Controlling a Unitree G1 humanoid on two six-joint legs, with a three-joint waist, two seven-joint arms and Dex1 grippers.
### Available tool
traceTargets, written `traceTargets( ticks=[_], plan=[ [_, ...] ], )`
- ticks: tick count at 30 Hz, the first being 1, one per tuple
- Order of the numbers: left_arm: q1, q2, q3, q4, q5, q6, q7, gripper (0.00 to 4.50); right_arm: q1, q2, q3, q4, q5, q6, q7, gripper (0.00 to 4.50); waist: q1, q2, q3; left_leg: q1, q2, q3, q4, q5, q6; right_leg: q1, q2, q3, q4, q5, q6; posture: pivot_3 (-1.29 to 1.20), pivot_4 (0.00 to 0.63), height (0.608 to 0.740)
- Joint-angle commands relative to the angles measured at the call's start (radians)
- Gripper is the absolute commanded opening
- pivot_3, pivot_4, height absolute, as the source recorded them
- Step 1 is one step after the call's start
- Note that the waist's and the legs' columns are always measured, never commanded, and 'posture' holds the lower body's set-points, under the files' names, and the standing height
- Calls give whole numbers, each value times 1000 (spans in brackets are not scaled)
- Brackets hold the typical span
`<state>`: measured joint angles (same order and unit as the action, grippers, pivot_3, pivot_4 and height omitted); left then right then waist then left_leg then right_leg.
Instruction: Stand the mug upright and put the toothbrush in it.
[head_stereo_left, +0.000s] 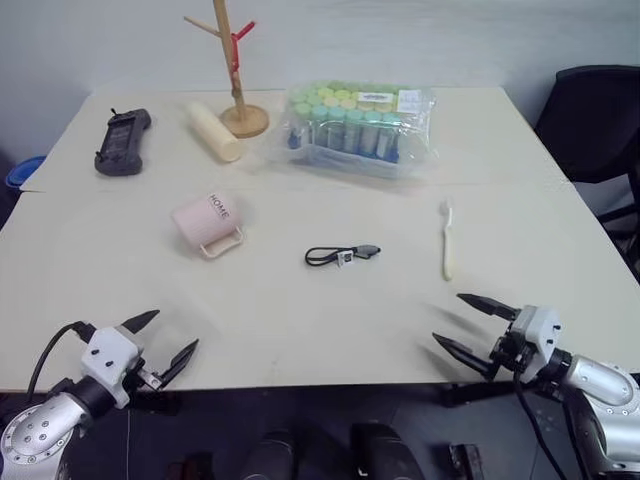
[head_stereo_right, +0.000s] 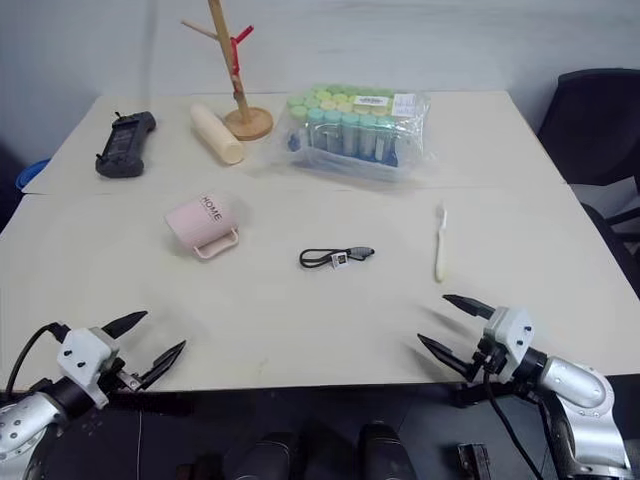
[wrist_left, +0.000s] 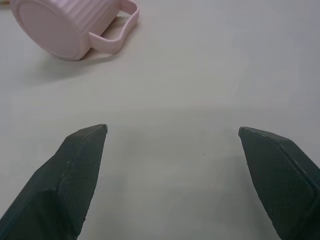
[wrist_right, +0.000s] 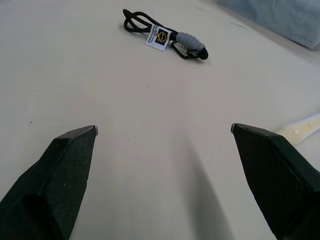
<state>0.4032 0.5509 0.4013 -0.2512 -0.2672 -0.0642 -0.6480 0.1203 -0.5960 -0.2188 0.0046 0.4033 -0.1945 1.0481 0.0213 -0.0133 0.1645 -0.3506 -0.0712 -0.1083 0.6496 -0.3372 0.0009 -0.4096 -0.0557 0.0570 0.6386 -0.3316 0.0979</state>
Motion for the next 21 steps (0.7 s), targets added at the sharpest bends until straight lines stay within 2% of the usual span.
traceTargets(
  ticks=[1, 7, 21],
  plan=[
    [16, -7, 1, -32, -4, -18, -1, 4463, -10, 8, 3, -3, 5, -27, 4, 4500, 1, 0, 0, 0, 0, 0, 0, 0, 0, 0, 0, 0, 0, 0, 0, 0, 150, 740],
    [7, -38, 7, -44, -18, -8, 26, 4463, -26, 15, 11, 10, 5, -20, -8, 4500, 2, 0, 0, 0, 0, 0, 1, 0, 1, 0, 0, 0, 1, 0, 0, 0, 150, 740],
    [-35, -27, -14, -35, -59, 37, -25, 4463, -48, 16, 17, 24, -1, -30, -14, 4500, 1, 0, 0, 0, 0, 0, 1, 0, 0, 0, 0, 0, 2, 0, 0, 0, 150, 740]
  ],
)
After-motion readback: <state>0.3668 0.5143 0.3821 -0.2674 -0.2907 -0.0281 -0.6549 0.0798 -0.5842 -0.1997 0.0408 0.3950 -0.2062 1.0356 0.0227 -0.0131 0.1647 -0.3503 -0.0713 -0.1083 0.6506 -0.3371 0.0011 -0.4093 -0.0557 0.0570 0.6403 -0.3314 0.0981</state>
